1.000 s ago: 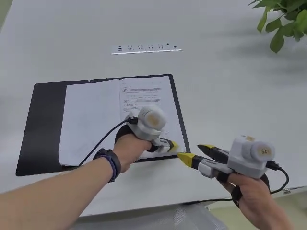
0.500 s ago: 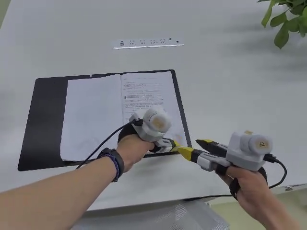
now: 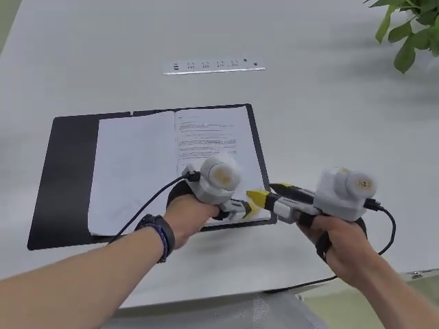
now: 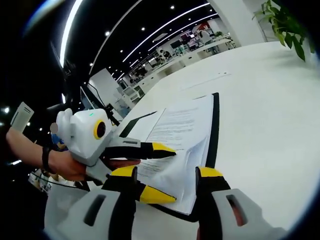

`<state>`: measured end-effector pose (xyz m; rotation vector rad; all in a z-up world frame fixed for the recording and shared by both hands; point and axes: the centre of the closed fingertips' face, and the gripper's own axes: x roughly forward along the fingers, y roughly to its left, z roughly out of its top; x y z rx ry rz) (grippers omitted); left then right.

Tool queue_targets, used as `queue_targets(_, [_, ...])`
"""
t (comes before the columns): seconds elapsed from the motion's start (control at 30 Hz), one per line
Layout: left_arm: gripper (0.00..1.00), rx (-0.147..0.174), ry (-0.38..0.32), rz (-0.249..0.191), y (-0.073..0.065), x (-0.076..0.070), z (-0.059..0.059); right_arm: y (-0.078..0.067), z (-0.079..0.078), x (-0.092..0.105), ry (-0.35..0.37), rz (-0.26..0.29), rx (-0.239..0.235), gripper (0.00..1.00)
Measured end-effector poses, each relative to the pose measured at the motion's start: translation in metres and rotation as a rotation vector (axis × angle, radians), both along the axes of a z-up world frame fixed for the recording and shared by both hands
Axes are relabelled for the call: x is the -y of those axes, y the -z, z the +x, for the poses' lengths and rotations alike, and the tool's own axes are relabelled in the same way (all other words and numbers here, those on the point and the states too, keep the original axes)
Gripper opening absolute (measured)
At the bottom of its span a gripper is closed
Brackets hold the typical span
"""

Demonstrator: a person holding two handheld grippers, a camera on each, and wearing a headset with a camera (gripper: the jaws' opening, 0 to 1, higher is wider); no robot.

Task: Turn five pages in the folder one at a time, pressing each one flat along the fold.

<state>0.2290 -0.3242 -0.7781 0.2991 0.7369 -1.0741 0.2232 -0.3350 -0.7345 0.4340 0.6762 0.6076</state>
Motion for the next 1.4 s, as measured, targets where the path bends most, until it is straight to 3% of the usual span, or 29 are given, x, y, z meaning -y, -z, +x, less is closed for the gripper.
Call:
queue_targets(0.37, [0.53, -0.048, -0.028, -0.039, -0.003, -0.003, 0.003, -0.005, 0.011, -0.005, -0.006, 0.016, 0.008, 0.44])
queue_targets(0.53, [0.53, -0.046, -0.026, -0.037, -0.003, -0.003, 0.002, -0.008, 0.015, -0.009, -0.004, 0.035, 0.016, 0.43])
queue_targets(0.87, [0.53, -0.044, -0.022, -0.037, -0.004, -0.003, 0.002, 0.002, 0.014, -0.016, -0.015, 0.058, -0.027, 0.4])
queue_targets(1.07, [0.59, -0.082, -0.041, -0.053, -0.011, -0.003, 0.0, -0.001, 0.018, -0.01, 0.055, 0.113, -0.045, 0.18])
queue_targets(1.23, [0.64, -0.073, -0.039, -0.058, -0.022, -0.011, -0.003, 0.0, 0.016, -0.009, 0.078, 0.141, -0.055, 0.01])
queue_targets(1.4, [0.66, -0.048, -0.065, -0.075, -0.036, -0.025, 0.001, 0.0, 0.014, -0.01, 0.106, 0.158, -0.06, 0.0])
